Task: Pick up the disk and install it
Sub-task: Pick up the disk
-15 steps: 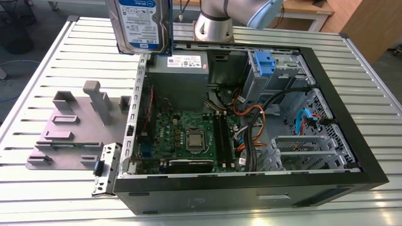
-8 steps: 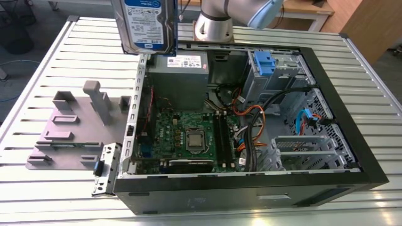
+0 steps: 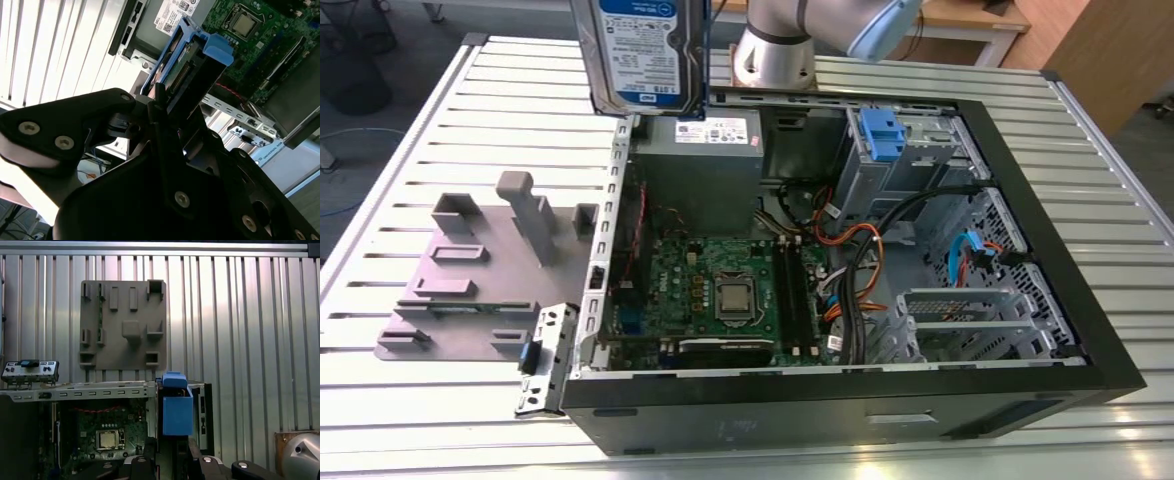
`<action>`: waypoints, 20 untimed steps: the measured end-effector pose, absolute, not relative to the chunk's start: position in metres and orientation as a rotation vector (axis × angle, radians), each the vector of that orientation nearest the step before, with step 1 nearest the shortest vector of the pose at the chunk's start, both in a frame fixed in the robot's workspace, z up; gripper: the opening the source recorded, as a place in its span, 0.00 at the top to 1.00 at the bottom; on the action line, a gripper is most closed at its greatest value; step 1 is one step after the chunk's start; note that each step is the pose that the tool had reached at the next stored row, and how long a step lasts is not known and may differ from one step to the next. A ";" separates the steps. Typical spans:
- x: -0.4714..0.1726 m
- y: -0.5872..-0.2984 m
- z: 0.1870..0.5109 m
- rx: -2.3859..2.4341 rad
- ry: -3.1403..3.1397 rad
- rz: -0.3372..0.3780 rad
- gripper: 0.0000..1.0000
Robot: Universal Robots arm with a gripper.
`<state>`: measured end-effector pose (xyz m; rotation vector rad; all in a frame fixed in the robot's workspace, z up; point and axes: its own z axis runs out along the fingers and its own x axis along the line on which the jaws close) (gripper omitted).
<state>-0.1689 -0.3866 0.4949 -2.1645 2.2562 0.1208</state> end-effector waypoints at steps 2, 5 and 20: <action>-0.166 -0.387 0.495 -2.165 2.256 0.121 0.65; -0.161 -0.387 0.495 -2.165 2.256 0.121 0.65; -0.132 -0.387 0.495 -2.165 2.256 0.121 0.65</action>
